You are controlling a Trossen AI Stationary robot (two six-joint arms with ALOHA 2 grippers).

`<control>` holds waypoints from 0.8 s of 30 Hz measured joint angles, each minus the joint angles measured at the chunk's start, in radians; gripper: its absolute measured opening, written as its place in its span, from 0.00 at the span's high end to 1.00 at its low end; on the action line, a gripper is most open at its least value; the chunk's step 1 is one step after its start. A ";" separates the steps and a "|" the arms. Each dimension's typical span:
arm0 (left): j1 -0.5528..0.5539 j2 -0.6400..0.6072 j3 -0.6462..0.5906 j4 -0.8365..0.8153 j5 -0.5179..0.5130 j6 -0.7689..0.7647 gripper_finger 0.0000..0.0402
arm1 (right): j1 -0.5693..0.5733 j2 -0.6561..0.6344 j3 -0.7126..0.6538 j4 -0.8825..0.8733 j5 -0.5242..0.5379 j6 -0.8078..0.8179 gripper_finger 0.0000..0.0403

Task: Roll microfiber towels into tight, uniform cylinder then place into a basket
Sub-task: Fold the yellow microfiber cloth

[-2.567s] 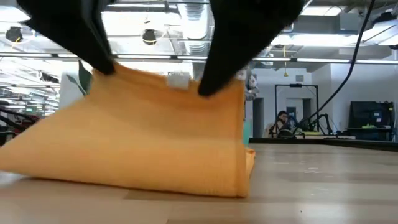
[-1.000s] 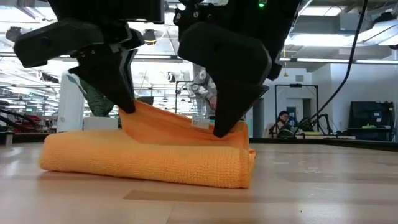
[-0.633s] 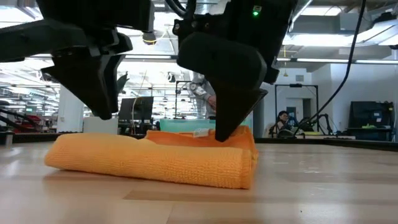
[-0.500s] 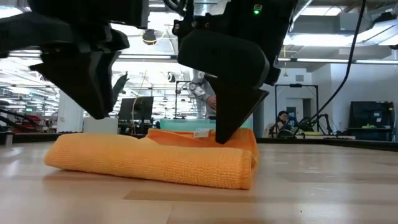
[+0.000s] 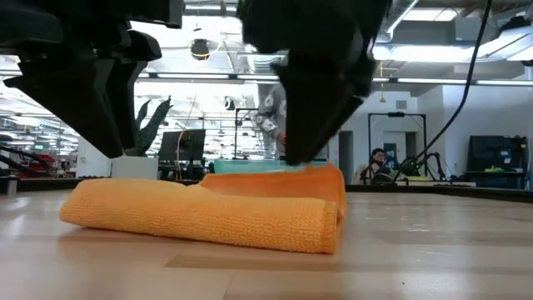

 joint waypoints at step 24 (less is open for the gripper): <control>-0.076 0.041 -0.007 0.313 -0.158 0.077 0.72 | 0.265 -0.010 -0.145 0.427 0.291 -0.023 0.59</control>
